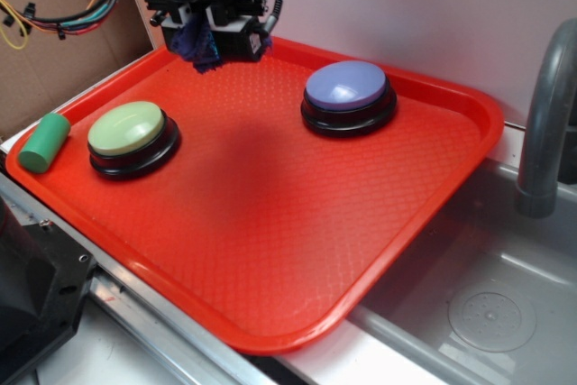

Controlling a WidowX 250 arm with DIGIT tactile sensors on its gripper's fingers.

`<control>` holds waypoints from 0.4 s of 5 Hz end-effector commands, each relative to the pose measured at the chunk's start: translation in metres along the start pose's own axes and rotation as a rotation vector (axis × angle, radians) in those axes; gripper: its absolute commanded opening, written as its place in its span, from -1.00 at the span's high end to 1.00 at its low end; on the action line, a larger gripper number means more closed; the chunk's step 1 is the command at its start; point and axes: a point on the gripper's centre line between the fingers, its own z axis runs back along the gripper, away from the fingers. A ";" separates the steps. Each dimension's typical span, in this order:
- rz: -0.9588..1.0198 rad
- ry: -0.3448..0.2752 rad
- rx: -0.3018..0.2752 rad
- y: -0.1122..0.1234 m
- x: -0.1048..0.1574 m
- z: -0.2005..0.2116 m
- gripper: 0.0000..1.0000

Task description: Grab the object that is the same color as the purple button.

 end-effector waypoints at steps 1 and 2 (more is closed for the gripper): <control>-0.229 0.036 -0.074 -0.007 -0.024 0.017 1.00; -0.242 0.091 -0.058 -0.003 -0.020 0.014 1.00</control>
